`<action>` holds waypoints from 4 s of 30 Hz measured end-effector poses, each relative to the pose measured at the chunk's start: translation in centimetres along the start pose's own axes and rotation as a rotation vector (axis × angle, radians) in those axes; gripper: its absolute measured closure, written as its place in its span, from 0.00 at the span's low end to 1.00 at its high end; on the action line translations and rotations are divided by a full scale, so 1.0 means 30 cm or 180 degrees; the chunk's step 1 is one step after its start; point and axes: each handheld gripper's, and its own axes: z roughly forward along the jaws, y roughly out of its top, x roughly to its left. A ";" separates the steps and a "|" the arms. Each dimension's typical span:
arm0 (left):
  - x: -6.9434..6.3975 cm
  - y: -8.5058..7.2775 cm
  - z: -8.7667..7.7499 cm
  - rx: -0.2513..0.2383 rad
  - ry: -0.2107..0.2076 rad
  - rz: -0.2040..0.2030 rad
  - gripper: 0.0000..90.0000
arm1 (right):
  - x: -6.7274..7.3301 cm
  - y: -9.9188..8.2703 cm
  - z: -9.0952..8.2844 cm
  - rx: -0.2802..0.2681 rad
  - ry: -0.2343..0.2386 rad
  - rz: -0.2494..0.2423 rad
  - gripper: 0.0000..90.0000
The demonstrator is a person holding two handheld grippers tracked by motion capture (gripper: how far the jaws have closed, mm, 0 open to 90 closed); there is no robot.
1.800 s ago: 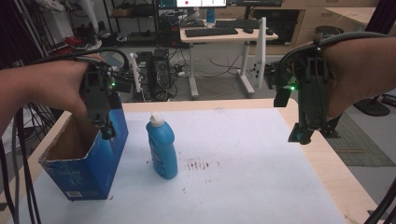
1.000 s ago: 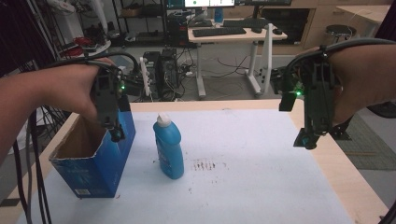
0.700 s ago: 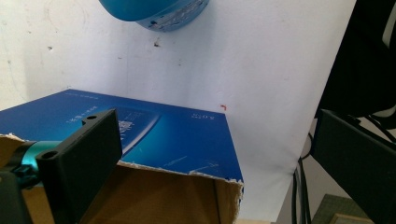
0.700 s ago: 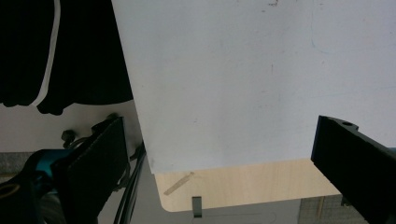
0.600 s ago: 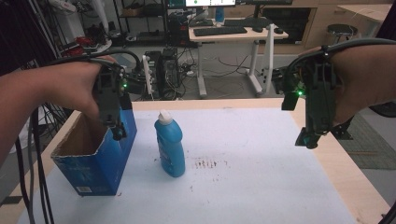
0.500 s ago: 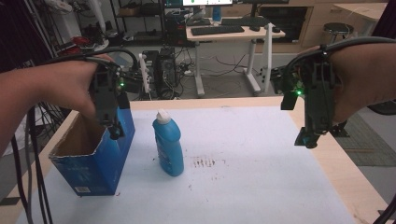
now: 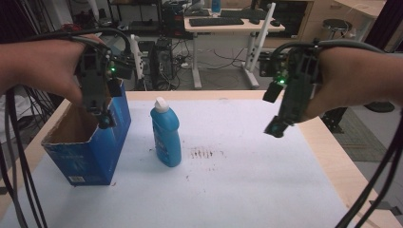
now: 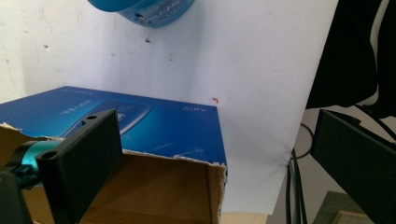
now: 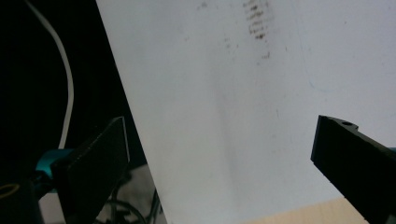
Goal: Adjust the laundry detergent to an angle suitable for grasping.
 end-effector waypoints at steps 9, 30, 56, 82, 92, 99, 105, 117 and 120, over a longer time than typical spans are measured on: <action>-0.016 -0.037 0.002 0.0032 -0.0025 -0.0035 0.02 | 0.019 0.054 0.067 -0.0317 -0.0074 0.0229 0.04; -0.042 -0.059 -0.017 -0.0029 -0.0006 -0.0013 0.02 | 0.003 0.148 0.256 -0.1299 -0.0331 0.0842 0.04; -0.038 -0.098 -0.005 -0.0076 0.0010 -0.0042 0.02 | -0.039 0.283 0.425 -0.1667 -0.0246 0.0978 0.04; -0.039 -0.110 0.020 -0.0070 -0.0005 -0.0056 0.02 | -0.066 0.386 0.572 -0.1889 -0.0460 0.1314 0.04; -0.038 -0.093 0.020 -0.0058 -0.0002 -0.0044 0.02 | -0.068 0.416 0.616 -0.1933 -0.0428 0.1388 0.04; -0.036 -0.094 0.023 -0.0050 -0.0005 -0.0054 0.02 | -0.069 0.425 0.631 -0.1919 -0.0440 0.1400 0.04; -0.034 -0.093 0.024 -0.0045 -0.0009 -0.0042 0.02 | -0.072 0.425 0.636 -0.1900 -0.0474 0.1387 0.05; -0.034 -0.092 0.025 -0.0057 -0.0009 -0.0043 0.02 | -0.068 0.428 0.637 -0.1931 -0.0528 0.1349 0.14; -0.033 -0.097 0.025 -0.0052 -0.0006 -0.0051 0.02 | -0.070 0.428 0.639 -0.1935 -0.0537 0.1365 0.15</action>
